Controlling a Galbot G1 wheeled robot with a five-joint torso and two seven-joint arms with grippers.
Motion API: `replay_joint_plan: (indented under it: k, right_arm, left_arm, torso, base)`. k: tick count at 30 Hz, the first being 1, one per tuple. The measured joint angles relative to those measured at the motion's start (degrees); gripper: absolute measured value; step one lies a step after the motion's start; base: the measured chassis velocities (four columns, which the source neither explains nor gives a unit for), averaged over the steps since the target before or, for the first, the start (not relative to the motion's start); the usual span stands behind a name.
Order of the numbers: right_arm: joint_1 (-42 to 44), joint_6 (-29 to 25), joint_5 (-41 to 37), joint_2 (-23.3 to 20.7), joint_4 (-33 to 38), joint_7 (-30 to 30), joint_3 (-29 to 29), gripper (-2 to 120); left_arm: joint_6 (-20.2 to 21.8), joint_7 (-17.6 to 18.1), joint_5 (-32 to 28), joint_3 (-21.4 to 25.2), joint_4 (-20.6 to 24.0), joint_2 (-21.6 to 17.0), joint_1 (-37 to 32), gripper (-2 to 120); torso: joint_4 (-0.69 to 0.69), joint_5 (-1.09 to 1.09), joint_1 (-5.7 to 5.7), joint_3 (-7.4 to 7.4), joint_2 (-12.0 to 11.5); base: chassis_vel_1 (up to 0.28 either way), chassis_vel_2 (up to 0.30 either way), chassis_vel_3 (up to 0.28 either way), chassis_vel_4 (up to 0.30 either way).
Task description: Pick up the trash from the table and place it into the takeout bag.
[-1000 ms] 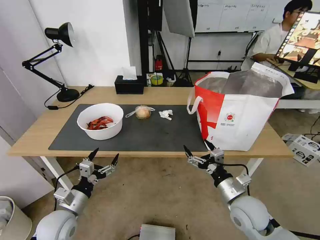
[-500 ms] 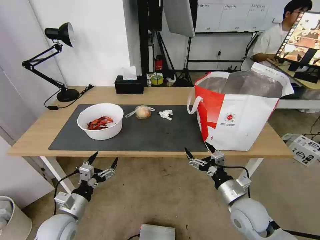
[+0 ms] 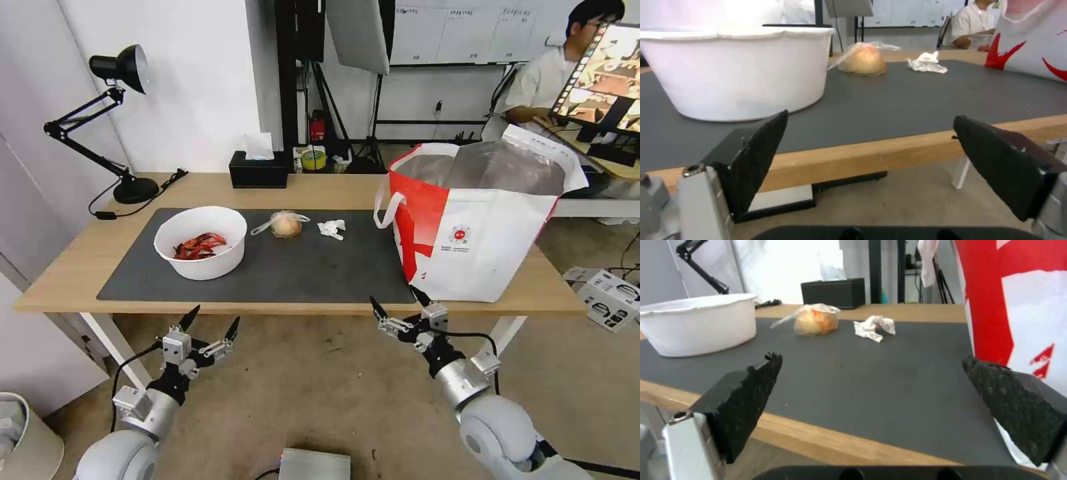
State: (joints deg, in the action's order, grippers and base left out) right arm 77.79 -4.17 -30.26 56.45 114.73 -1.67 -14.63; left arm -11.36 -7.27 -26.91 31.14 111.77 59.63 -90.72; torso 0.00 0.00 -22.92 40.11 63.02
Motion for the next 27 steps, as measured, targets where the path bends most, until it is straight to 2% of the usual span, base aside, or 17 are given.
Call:
replay_joint_plan:
  k: [10, 16, 22, 24, 26, 27]
  right_arm:
    - [-6.2, 5.4, -5.6, 0.6, 0.3, -0.1, 2.8, 100]
    - [-11.3, 8.8, -6.1, 1.2, -0.4, -1.1, 6.1, 100]
    - [-22.6, 15.0, -5.7, 4.0, -4.8, -5.9, 14.7, 100]
    - [-23.9, 15.7, -5.7, 4.4, -5.4, -6.6, 15.7, 100]
    - [-29.2, 18.9, -6.7, 6.6, -8.6, -10.6, 19.8, 100]
    - [-29.2, 18.9, -6.7, 6.6, -8.6, -10.6, 19.8, 100]
  left_arm:
    - [0.1, 0.0, -0.2, -0.5, -0.4, -0.5, 0.8, 100]
    - [0.1, 0.1, -0.3, -0.9, -0.7, -0.8, 1.3, 100]
    - [0.1, 0.2, -0.3, -0.9, -0.7, -0.4, 1.2, 100]
    - [0.1, 0.2, -0.3, -0.9, -0.7, -0.3, 1.2, 100]
    - [0.1, 0.2, -0.2, -0.9, -0.7, -0.1, 1.1, 100]
    - [0.1, 0.2, -0.2, -0.9, -0.7, -0.1, 1.1, 100]
  torso:
    - [-0.01, -0.01, 0.0, 0.0, 0.0]
    - [-0.01, -0.01, 0.0, 0.0, 0.0]
    - [0.0, -0.01, 0.0, 0.0, 0.0]
    - [0.01, 0.0, 0.0, 0.01, 0.0]
    - [0.02, 0.0, 0.0, 0.01, 0.0]
    - [0.02, 0.0, 0.0, 0.01, 0.0]
  base:
    - [0.0, 0.0, 0.0, 0.0]
    - [0.0, 0.0, 0.0, 0.0]
    - [0.0, 0.0, 0.0, 0.0]
    - [0.0, 0.0, 0.0, 0.0]
    - [0.0, 0.0, 0.0, 0.0]
    - [0.0, 0.0, 0.0, 0.0]
